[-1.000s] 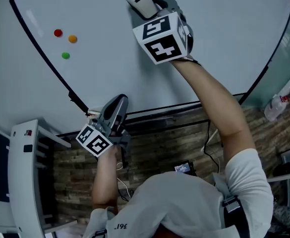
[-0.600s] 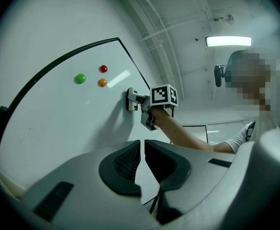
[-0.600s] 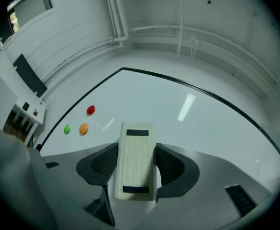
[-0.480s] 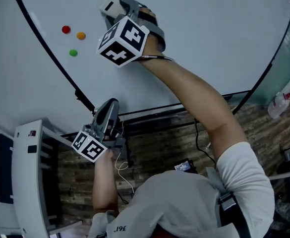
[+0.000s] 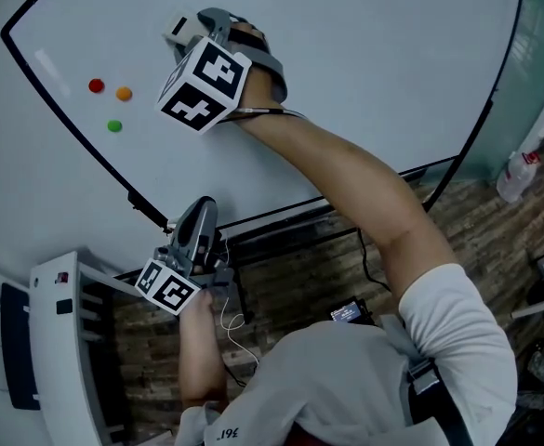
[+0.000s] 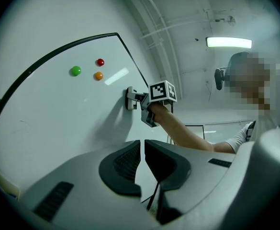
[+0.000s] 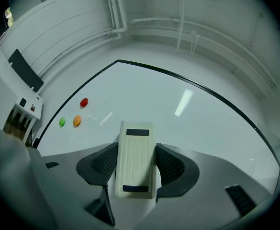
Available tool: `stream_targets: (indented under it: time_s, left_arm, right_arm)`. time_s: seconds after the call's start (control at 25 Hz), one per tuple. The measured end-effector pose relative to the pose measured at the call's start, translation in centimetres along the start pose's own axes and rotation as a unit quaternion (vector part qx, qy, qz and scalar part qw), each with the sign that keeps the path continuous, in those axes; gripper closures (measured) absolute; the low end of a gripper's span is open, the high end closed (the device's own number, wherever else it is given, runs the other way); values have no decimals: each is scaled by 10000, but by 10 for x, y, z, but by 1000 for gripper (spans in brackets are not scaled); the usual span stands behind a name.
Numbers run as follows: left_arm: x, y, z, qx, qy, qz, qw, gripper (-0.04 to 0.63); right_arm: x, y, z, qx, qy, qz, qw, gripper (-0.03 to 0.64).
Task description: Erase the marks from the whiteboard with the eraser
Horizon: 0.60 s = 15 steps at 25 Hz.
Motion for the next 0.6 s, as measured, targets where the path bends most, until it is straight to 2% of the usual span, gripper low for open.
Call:
stream_targets:
  time_s: [0.6]
  left_arm:
    - [-24,-31,-33,-145,154,2,9998,563]
  right_arm:
    - [-34,-52,34,-154,-42,-358,9992,357]
Point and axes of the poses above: the fingertips, and each gripper's own axes: z backward along the fingers, y to its left, x out of its top, the point moved 6 cm from there along z, backward along the fingers, and after that the axes turned 14 degrees about x, right-handed, at the moved point
